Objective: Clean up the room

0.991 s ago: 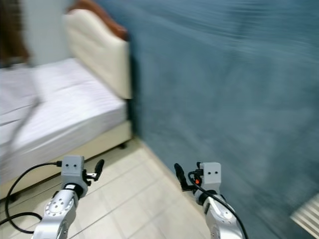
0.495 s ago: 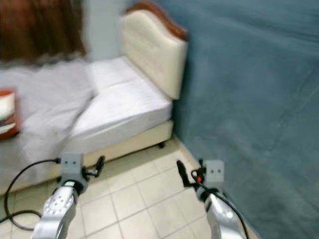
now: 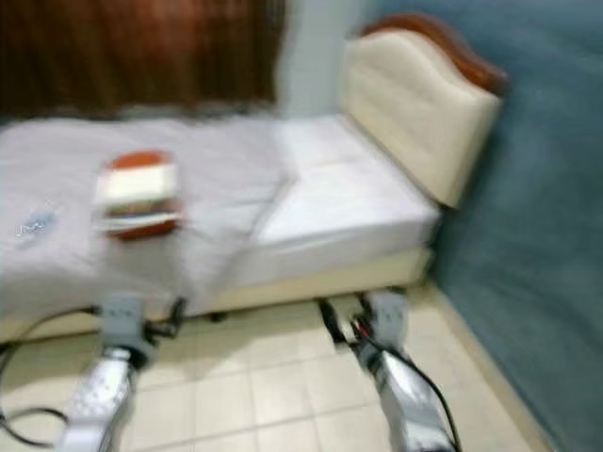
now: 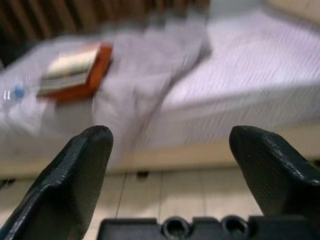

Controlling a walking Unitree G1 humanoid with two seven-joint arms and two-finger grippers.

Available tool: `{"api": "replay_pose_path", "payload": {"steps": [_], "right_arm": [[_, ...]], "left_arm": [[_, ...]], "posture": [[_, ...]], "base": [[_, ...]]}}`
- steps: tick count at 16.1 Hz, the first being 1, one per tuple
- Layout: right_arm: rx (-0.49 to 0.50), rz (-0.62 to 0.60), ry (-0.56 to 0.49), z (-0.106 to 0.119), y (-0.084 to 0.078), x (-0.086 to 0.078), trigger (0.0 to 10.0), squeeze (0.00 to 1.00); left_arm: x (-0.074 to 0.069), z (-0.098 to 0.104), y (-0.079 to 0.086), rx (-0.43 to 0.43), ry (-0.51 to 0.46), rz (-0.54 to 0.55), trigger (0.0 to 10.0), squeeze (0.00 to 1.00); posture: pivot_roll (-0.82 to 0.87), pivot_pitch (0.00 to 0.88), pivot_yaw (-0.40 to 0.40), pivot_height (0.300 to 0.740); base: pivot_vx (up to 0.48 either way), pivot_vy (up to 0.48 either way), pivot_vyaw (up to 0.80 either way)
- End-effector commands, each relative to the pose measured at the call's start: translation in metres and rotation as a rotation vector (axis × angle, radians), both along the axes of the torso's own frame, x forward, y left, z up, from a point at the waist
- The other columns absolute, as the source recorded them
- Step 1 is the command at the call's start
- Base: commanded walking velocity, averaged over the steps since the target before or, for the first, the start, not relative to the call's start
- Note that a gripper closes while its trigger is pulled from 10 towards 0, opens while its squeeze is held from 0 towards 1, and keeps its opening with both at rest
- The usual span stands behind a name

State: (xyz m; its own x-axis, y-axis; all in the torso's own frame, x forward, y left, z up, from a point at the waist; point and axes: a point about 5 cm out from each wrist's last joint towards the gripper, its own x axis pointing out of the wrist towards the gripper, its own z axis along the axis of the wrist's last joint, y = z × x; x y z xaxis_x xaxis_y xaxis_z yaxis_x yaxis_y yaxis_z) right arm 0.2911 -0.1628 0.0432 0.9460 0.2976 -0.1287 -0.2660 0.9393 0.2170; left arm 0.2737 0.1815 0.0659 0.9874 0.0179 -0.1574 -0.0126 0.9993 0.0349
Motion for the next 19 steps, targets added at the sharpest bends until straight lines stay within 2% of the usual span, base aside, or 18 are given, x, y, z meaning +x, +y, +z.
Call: {"api": "replay_pose_path", "payload": {"steps": [1,3,4,6,8,9,10,19], "right_arm": [[-0.005,0.008,-0.014,0.002,0.000,0.001,10.0,1.00],[-0.042,0.008,-0.015,-0.001,-0.001,-0.002,10.0,1.00],[-0.097,-0.072,-0.031,-0.001,-0.012,-0.007,10.0,0.00],[-0.179,-0.193,-0.114,0.009,-0.027,-0.022,10.0,0.00],[-0.192,-0.223,-0.088,0.004,-0.031,-0.029,10.0,0.00],[-0.170,-0.274,-0.042,-0.002,-0.036,-0.027,10.0,0.00],[-0.173,-0.283,-0.047,-0.002,-0.035,-0.023,10.0,0.00],[-0.135,-0.218,-0.078,0.008,-0.021,-0.010,10.0,0.00]], "left_arm": [[0.000,0.004,0.007,0.001,-0.011,0.011,10.0,0.00],[-0.001,0.005,0.009,0.006,-0.021,-0.013,10.0,0.00],[-0.003,0.008,0.008,-0.003,-0.047,-0.058,10.0,0.00],[-0.010,0.013,0.010,-0.027,-0.077,-0.112,10.0,0.00],[-0.010,0.015,0.010,-0.040,-0.086,-0.137,10.0,0.00],[-0.006,0.015,0.010,-0.048,-0.083,-0.128,10.0,0.00],[-0.003,0.014,0.008,-0.050,-0.079,-0.126,10.0,0.00],[-0.002,0.011,0.005,-0.037,-0.051,-0.112,10.0,0.00]], "posture": [[0.11,0.000,-0.084,0.740],[0.11,0.000,-0.084,0.740],[0.11,0.000,-0.093,0.740],[0.11,0.000,-0.087,0.740],[0.09,0.000,-0.080,0.740],[0.09,0.000,-0.079,0.740],[0.08,0.000,-0.075,0.740],[0.08,0.000,-0.068,0.740]], "base": [[0.262,0.401,0.53],[0.309,0.366,0.53],[0.341,0.337,0.00],[0.371,0.302,0.00],[0.392,0.277,0.00],[0.394,0.274,0.00],[0.424,0.000,0.00],[0.426,0.000,0.00]]}}
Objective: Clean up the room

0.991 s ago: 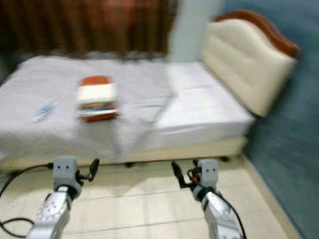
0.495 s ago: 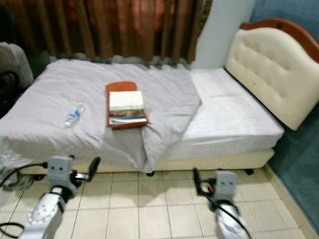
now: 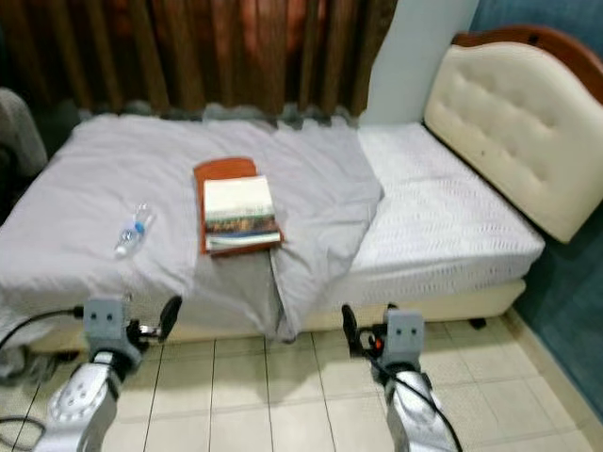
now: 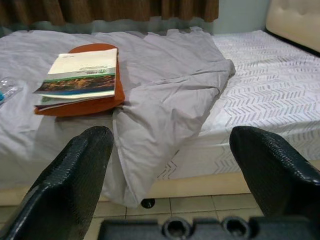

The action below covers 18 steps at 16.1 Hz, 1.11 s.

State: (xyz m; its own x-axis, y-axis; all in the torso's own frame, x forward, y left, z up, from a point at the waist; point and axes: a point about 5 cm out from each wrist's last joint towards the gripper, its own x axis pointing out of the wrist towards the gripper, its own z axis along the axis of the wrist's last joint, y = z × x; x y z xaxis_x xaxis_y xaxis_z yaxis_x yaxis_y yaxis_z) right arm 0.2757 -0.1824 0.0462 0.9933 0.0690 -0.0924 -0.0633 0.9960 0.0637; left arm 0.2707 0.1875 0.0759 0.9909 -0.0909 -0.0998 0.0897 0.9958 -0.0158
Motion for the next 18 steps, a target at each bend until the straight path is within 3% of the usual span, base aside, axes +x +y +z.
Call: {"api": "replay_pose_path", "payload": {"steps": [1,6,18], "right_arm": [[0.012,0.004,-0.014,0.005,-0.001,0.006,10.0,0.00],[0.010,0.016,-0.008,0.004,0.003,0.008,10.0,0.00],[0.023,0.076,0.006,0.002,0.012,0.012,10.0,0.00]], "left_arm": [[0.001,0.001,-0.002,0.023,0.004,-0.010,10.0,0.00],[0.004,0.003,0.002,0.040,0.006,-0.003,10.0,0.00],[0.005,0.003,0.006,0.056,0.010,0.012,10.0,0.00]], "posture": [[0.08,0.000,-0.069,0.740],[0.10,0.000,-0.075,0.740],[0.11,0.000,-0.081,0.740]], "base": [[0.435,0.000,0.00],[0.441,0.000,0.53],[0.449,0.000,0.00]]}}
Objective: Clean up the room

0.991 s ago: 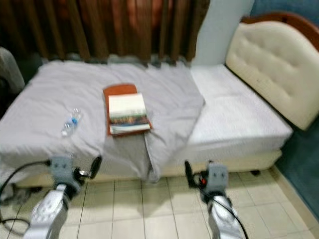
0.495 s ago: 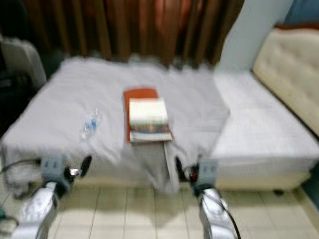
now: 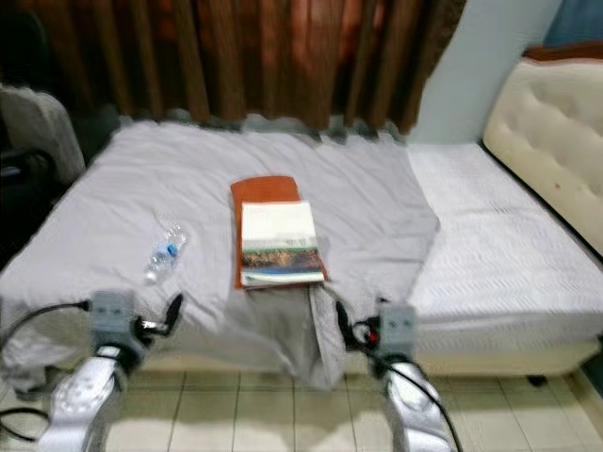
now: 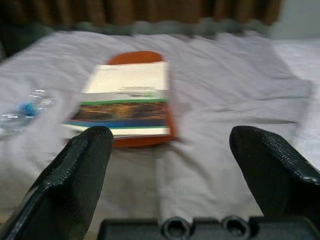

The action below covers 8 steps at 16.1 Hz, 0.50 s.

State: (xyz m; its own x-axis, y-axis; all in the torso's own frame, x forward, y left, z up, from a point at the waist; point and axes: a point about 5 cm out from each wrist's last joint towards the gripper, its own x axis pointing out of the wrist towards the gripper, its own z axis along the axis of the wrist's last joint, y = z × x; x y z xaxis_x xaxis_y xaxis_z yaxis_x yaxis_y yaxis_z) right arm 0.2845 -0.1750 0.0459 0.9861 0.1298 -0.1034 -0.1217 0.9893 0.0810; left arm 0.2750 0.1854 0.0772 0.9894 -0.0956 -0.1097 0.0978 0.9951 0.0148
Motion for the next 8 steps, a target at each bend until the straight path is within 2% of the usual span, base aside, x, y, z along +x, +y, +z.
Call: {"api": "replay_pose_path", "payload": {"steps": [1,8], "right_arm": [[0.004,0.046,-0.013,0.0035,0.0087,0.0043,10.0,0.00],[-0.008,0.061,-0.009,0.0023,0.0107,0.0060,10.0,0.00]], "left_arm": [[0.0018,0.0025,0.0094,0.025,0.002,0.021,10.0,0.00],[0.0034,0.0027,0.0107,0.035,0.003,0.015,10.0,0.00]], "posture": [[0.11,0.000,-0.080,0.740],[0.12,0.000,-0.080,0.740]], "base": [[0.461,0.000,0.00],[0.460,0.000,0.00]]}}
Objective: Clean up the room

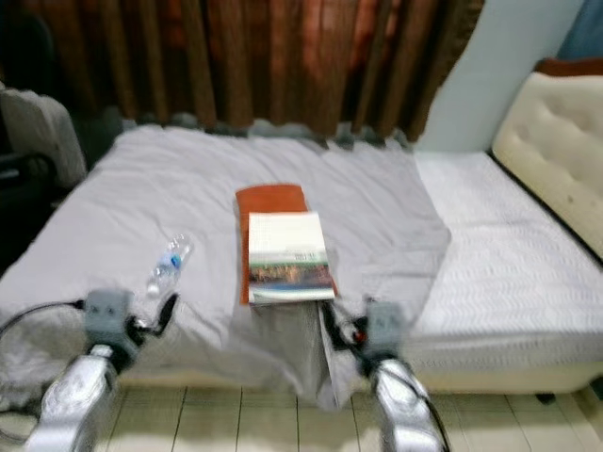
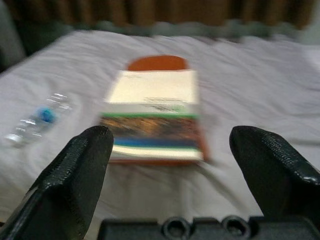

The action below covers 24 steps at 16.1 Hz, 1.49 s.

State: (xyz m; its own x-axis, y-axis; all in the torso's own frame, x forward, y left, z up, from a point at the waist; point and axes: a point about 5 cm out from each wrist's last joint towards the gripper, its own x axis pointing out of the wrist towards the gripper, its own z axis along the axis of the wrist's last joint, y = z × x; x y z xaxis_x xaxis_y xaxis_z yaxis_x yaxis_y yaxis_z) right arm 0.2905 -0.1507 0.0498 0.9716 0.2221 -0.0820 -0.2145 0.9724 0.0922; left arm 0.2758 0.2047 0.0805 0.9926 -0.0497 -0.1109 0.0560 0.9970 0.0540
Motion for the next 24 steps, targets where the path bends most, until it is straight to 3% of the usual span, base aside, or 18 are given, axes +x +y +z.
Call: {"api": "replay_pose_path", "payload": {"steps": [1,7,16,24], "right_arm": [[-0.027,-0.032,0.011,-0.0019,-0.0137,0.0003,10.0,0.00],[-0.021,-0.016,0.011,-0.0029,-0.0110,0.0006,10.0,0.00],[-0.041,0.014,0.015,-0.0043,-0.0086,0.0011,10.0,0.00],[0.004,0.010,-0.011,-0.0007,-0.0063,0.0028,10.0,0.00]], "left_arm": [[0.0030,-0.0002,-0.0083,-0.003,0.005,-0.027,10.0,0.00],[0.0046,0.0005,-0.0073,0.004,0.006,-0.031,10.0,0.00],[0.0056,0.0002,-0.0079,0.005,0.007,-0.032,10.0,0.00],[0.0071,-0.0001,-0.0110,0.007,0.009,-0.043,10.0,0.00]], "posture": [[0.12,0.000,-0.079,0.740],[0.12,0.000,-0.078,0.740],[0.11,0.000,-0.080,0.740],[0.11,0.000,-0.081,0.740]], "base": [[0.458,0.000,0.69],[0.458,0.000,0.72],[0.458,0.000,0.00],[0.458,0.000,0.64]]}}
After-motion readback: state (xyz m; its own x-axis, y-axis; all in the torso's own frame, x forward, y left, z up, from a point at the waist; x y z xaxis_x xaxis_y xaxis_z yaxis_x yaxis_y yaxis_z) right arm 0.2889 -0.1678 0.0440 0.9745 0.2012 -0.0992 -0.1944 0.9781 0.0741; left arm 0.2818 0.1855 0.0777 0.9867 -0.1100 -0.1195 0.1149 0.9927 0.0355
